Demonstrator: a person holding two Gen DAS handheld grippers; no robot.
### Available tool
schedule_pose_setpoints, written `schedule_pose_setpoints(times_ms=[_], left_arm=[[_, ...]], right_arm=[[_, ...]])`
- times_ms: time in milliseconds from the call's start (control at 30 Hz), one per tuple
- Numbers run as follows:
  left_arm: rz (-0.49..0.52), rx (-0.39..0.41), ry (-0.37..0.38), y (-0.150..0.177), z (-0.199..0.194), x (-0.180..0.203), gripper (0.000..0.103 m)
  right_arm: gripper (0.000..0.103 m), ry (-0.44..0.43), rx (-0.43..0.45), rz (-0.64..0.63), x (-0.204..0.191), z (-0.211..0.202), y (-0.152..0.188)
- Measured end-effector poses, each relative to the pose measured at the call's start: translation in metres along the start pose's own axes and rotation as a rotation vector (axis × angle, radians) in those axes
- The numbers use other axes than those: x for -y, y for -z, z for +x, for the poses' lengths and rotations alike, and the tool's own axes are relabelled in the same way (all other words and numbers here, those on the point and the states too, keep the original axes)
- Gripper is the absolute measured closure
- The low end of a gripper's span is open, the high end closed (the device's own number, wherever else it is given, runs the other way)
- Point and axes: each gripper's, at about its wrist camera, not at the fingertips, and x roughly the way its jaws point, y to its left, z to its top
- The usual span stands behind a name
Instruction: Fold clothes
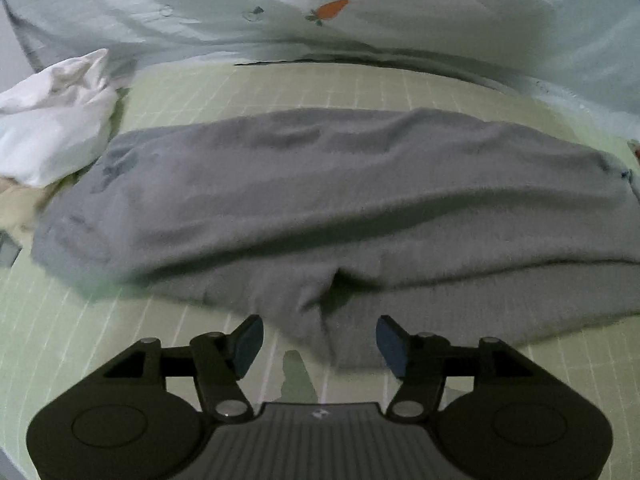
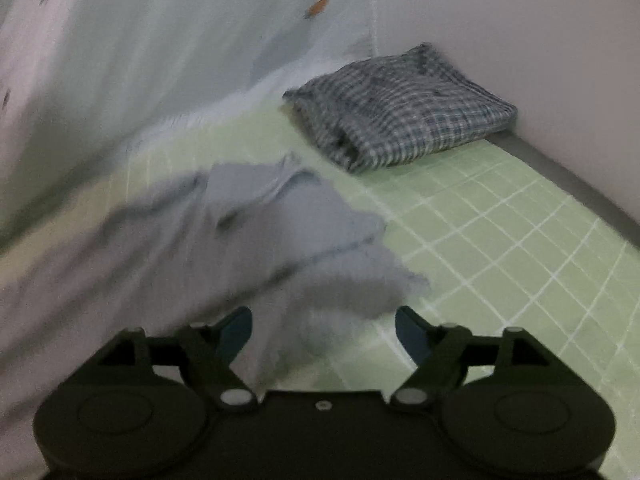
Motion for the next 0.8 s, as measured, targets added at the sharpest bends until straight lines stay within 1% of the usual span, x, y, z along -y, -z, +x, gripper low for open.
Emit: schedule_pose_setpoints(times_ms=[33, 67, 100, 167, 200, 267, 333, 400, 533, 567, 600, 633, 667, 700, 800], left_arm=[[0.0, -0.009, 0.002, -0.004, 0.005, 0.002, 0.039], [-0.002, -0.019, 0.004, -0.008, 0.011, 0.004, 0.039], [0.004, -0.026, 0.002, -0.011, 0.014, 0.006, 0.039], [0.037, -0.033, -0.006, -0.016, 0.022, 0.011, 0.039], [0.056, -0.032, -0.014, -0.017, 0.025, 0.014, 0.039], [0.079, -0.033, -0.043, -0.019, 0.031, 0.018, 0.039], [0.071, -0.05, -0.069, -0.019, 0.038, 0.02, 0.039], [0.054, -0.072, -0.08, -0.018, 0.045, 0.019, 0.039], [0.023, -0.067, -0.078, -0.017, 0.048, 0.017, 0.039], [0.014, -0.065, -0.076, -0.018, 0.049, 0.017, 0.04], [0.005, -0.064, -0.075, -0.018, 0.049, 0.017, 0.045], [-0.004, -0.059, -0.069, -0.019, 0.049, 0.016, 0.053], [-0.014, -0.054, -0.063, -0.02, 0.048, 0.015, 0.075], [-0.024, -0.05, -0.083, -0.022, 0.048, 0.014, 0.097], [-0.076, -0.022, -0.075, -0.024, 0.043, 0.003, 0.099]], right_arm=[[0.027, -0.016, 0.008, 0.038, 0.005, 0.005, -0.005], [0.032, -0.029, 0.009, 0.07, 0.006, 0.011, -0.009], [0.041, -0.043, -0.001, 0.099, 0.007, 0.019, -0.014], [0.053, -0.072, -0.027, 0.158, 0.007, 0.035, -0.022], [0.055, -0.081, -0.037, 0.184, 0.006, 0.043, -0.024], [0.056, -0.051, -0.058, 0.217, 0.005, 0.056, -0.027], [0.057, -0.017, -0.08, 0.248, 0.004, 0.069, -0.03], [0.056, 0.012, -0.073, 0.274, 0.002, 0.073, -0.034], [0.057, 0.067, -0.064, 0.257, -0.004, 0.08, -0.04], [0.061, 0.076, -0.059, 0.243, -0.006, 0.081, -0.041], [0.068, 0.074, -0.056, 0.229, -0.006, 0.083, -0.041], [0.073, 0.07, -0.054, 0.215, -0.005, 0.084, -0.042], [0.085, 0.064, -0.055, 0.202, -0.005, 0.085, -0.042], [0.098, 0.057, -0.056, 0.188, -0.004, 0.085, -0.043], [0.1, 0.036, -0.007, 0.177, -0.002, 0.072, -0.049]])
